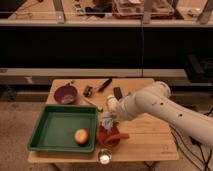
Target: Wipe tray with towel
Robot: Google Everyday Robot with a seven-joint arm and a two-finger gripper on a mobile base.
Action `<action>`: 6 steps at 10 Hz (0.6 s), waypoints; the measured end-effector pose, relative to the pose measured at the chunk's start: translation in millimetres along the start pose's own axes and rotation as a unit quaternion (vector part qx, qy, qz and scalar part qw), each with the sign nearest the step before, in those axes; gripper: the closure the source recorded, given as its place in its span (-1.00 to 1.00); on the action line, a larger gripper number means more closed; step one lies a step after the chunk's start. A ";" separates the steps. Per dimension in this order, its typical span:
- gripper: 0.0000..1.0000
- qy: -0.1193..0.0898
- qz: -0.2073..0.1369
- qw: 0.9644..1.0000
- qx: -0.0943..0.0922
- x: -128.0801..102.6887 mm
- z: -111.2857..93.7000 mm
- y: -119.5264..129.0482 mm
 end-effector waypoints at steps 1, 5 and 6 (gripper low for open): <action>1.00 -0.014 -0.035 0.999 0.000 -10.1 0.2 -10.2; 1.00 -0.051 -0.136 0.989 -0.002 -68.1 24.9 -66.1; 1.00 -0.057 -0.154 0.986 -0.004 -82.2 32.8 -78.0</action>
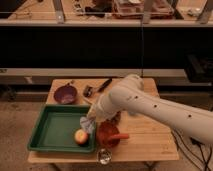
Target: Wipe tray with towel
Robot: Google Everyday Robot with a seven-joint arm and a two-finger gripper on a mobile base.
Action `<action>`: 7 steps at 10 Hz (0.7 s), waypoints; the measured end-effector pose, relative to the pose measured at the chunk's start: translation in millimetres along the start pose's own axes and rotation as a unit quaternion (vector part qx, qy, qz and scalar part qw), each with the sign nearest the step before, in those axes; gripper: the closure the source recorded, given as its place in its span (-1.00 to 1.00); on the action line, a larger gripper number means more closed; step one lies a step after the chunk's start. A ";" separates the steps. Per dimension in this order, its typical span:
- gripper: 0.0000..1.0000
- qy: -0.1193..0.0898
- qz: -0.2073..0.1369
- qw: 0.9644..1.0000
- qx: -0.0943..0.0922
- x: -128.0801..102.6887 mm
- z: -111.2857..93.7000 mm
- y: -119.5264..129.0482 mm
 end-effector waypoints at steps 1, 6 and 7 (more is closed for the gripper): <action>1.00 -0.010 -0.034 0.999 -0.005 -16.8 16.6 -27.6; 1.00 -0.030 -0.134 0.989 -0.045 -70.5 87.6 -105.6; 1.00 -0.029 -0.151 0.986 -0.060 -81.5 109.6 -119.6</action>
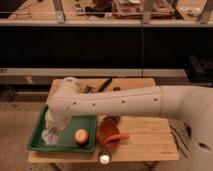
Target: Wipe tray with towel
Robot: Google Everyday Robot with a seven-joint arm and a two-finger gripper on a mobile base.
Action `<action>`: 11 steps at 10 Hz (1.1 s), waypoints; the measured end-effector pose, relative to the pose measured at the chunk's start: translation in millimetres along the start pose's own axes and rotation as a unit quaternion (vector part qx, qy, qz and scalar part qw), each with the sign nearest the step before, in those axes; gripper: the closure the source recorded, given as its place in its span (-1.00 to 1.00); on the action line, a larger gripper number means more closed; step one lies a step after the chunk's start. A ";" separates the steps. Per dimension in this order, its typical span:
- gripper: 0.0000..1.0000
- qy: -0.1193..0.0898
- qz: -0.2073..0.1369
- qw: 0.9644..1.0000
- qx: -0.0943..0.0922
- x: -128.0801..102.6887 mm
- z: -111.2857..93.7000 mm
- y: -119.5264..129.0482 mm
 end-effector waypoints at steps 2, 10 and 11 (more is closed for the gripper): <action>1.00 -0.002 -0.025 0.999 -0.045 -9.5 48.6 -25.5; 1.00 0.023 -0.005 0.991 -0.131 -11.7 86.6 -24.7; 1.00 0.038 0.013 0.985 -0.170 -5.7 85.7 -16.9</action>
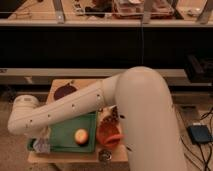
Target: Wipe tray with towel
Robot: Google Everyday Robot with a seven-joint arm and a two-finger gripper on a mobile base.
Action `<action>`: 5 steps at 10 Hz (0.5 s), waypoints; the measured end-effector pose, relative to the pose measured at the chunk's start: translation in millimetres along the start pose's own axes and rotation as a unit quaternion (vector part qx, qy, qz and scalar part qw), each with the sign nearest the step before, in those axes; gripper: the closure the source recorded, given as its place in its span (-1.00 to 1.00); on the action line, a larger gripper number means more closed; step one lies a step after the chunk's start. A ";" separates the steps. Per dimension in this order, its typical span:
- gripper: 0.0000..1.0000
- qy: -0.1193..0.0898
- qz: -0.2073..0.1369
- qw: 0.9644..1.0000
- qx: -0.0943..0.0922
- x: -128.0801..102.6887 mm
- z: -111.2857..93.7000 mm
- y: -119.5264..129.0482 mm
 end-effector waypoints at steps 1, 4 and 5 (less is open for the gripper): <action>1.00 0.008 0.014 1.000 -0.021 11.7 3.2 8.1; 1.00 0.013 0.049 0.999 -0.004 47.1 16.0 37.3; 1.00 0.009 0.055 0.998 0.008 51.8 20.5 39.8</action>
